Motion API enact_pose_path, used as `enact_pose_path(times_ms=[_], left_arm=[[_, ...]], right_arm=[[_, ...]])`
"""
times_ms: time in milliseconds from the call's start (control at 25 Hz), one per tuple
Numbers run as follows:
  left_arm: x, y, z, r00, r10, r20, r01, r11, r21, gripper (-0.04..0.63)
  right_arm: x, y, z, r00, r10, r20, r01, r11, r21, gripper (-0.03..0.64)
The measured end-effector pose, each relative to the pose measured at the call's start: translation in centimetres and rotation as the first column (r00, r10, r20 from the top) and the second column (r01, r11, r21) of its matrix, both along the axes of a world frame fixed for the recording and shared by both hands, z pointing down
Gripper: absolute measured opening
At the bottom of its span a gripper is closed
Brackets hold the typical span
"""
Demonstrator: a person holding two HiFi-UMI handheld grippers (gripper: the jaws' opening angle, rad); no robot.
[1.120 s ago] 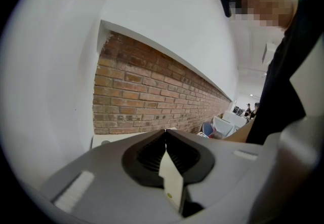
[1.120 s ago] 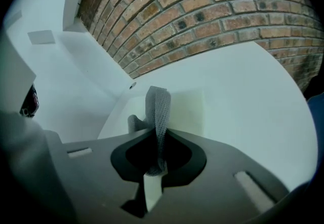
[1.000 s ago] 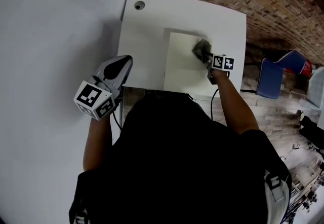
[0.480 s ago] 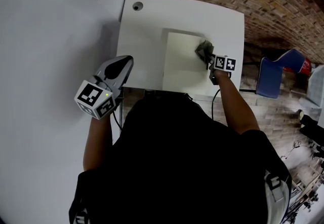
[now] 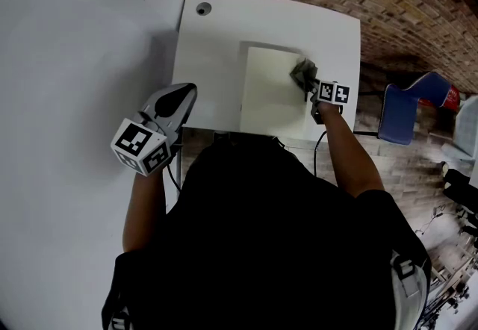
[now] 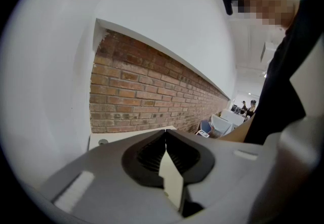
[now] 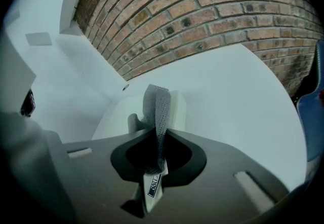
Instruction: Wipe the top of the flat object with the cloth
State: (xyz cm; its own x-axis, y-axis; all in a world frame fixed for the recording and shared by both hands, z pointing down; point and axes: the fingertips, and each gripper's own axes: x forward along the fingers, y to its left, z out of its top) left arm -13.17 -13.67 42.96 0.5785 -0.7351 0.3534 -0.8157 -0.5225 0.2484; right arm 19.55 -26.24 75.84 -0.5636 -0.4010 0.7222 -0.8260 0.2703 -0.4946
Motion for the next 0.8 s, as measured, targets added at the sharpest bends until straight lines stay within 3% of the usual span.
enact_pose_path(times_ms=[520,800], left_arm=[[-0.5,0.5,0.0,1.000,0.006,-0.003,-0.006,1.000,-0.005,0.002],[-0.8,0.7,0.0,1.000,0.012,-0.012,-0.012,1.000,0.002,0.002]], right_arm=[[-0.3,0.1,-1.3,0.999,0.000,-0.039,0.002,0.999,0.045,0.014],[-2.8,0.9,-2.7,0.999,-0.041,-0.027,0.043,0.996,0.077,0.014]])
